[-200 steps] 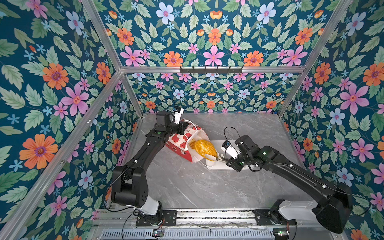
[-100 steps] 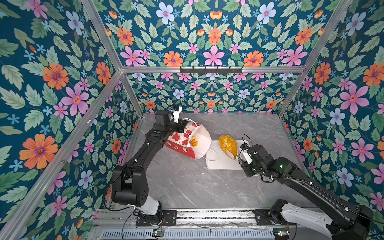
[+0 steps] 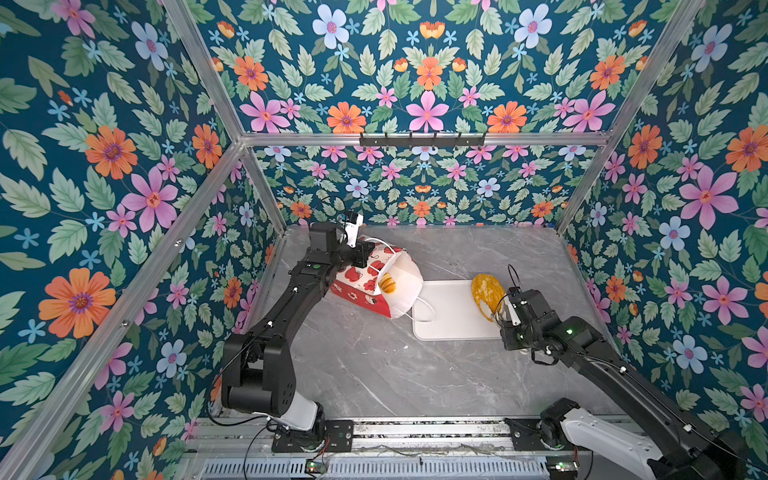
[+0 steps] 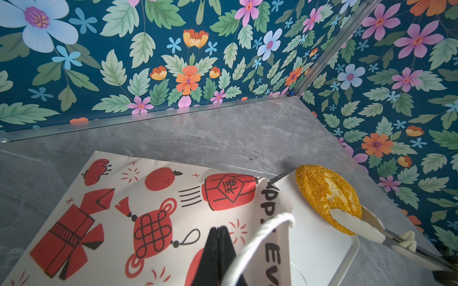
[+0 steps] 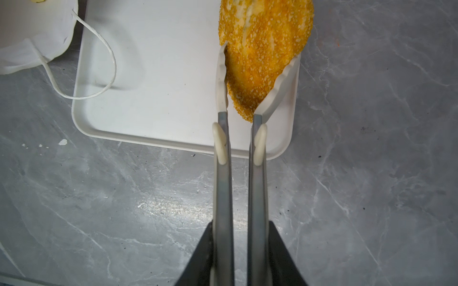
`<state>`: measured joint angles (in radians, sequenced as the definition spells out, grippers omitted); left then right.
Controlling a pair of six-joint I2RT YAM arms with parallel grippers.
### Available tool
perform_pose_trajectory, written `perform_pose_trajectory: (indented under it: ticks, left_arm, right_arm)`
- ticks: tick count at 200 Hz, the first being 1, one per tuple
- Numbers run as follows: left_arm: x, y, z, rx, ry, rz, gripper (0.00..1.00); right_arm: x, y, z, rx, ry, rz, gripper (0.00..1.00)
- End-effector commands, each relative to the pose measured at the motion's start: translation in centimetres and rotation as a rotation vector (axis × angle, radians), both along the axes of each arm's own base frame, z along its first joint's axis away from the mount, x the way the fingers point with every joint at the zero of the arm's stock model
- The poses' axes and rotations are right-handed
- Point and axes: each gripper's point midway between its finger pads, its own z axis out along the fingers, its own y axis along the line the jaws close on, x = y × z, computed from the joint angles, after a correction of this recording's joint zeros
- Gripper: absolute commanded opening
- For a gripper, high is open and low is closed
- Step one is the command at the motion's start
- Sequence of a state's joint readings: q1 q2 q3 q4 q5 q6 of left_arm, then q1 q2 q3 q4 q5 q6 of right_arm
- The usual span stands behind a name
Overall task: Take the fake bread out of the paper bag
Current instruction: 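Carry the bread with the right gripper's tongs and release it on the tray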
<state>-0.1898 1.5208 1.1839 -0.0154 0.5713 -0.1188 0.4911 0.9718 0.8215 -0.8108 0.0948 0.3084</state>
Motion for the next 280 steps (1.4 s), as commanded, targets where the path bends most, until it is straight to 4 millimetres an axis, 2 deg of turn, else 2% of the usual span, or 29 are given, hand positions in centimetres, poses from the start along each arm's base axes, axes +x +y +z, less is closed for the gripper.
perform_pose_trajectory:
  ticks: [1, 69, 103, 154, 179, 232, 245, 280]
  left_arm:
    - [0.2, 0.0, 0.2, 0.001, -0.019, -0.005, 0.0]
    - [0.1, 0.0, 0.0, 0.0, -0.015, -0.009, 0.0]
    - [0.0, -0.1, -0.1, -0.003, -0.013, -0.012, 0.0]
    - [0.1, -0.2, -0.2, -0.015, -0.008, -0.018, 0.0]
    - [0.1, -0.3, -0.2, -0.014, -0.007, -0.019, 0.0]
    - [0.1, -0.3, -0.2, -0.012, -0.005, -0.019, 0.0]
    - [0.1, -0.2, -0.2, -0.012, -0.005, -0.019, 0.0]
    - [0.1, -0.3, 0.1, -0.012, -0.007, -0.018, 0.0]
  right_arm:
    - [0.3, 0.9, 0.0, 0.054, 0.0, -0.005, 0.25]
    - [-0.8, 0.7, -2.0, 0.066, 0.091, -0.06, 0.28]
    - [-1.3, 0.0, -2.4, 0.058, 0.097, -0.098, 0.35]
    - [-1.4, -0.2, -1.2, 0.073, 0.052, -0.101, 0.38]
    - [-1.4, -0.1, -0.4, 0.085, 0.037, -0.092, 0.43]
    - [-1.4, 0.1, 0.0, 0.087, 0.045, -0.077, 0.45]
    - [-1.1, 0.0, 0.7, 0.087, 0.015, -0.073, 0.45]
    - [-0.3, 0.4, 4.2, 0.112, -0.084, -0.032, 0.44]
